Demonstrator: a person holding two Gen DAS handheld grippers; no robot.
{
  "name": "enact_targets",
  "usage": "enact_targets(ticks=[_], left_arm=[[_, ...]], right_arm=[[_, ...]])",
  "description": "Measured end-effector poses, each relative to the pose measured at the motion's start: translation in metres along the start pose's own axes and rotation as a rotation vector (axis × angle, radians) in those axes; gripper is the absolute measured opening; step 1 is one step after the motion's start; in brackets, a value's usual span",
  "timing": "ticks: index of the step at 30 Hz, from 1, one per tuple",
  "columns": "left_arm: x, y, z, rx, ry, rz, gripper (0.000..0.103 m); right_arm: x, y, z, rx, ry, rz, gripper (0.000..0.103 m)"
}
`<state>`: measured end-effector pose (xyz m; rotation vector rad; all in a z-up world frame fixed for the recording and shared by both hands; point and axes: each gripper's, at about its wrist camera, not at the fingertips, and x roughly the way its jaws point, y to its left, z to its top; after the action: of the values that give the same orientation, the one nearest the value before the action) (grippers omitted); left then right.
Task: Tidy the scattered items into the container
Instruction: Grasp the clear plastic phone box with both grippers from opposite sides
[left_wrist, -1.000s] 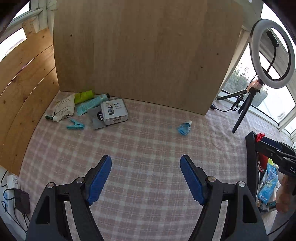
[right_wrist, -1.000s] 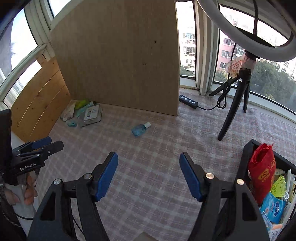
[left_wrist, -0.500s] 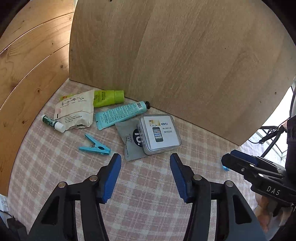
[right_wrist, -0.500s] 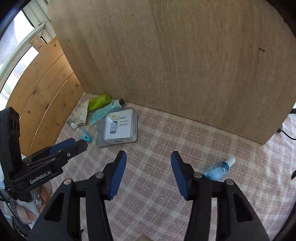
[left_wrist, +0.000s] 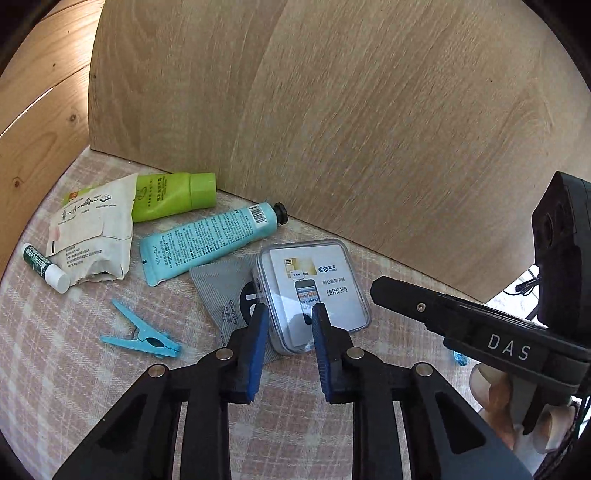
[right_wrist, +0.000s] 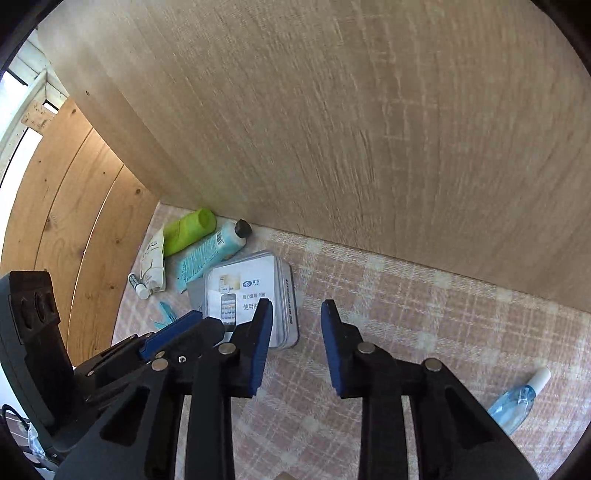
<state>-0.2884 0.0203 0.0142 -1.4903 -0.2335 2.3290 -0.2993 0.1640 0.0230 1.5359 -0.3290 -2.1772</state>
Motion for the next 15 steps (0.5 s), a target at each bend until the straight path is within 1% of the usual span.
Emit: enact_targets(ticks=[7, 9, 12, 15], left_arm=[[0.006, -0.004, -0.003, 0.022, 0.001, -0.005, 0.024], [0.008, -0.006, -0.005, 0.036, 0.009, -0.013, 0.029], [0.011, -0.008, -0.007, 0.050, 0.013, -0.018, 0.035], [0.011, -0.011, -0.009, 0.048, 0.014, -0.012, 0.035]], right_arm=[[0.015, 0.006, 0.006, 0.015, 0.020, 0.010, 0.023], [0.018, 0.008, 0.007, 0.020, 0.027, 0.021, 0.022], [0.020, 0.012, 0.007, 0.019, 0.028, 0.008, 0.023], [0.021, 0.014, 0.007, 0.022, 0.034, 0.005, 0.023]])
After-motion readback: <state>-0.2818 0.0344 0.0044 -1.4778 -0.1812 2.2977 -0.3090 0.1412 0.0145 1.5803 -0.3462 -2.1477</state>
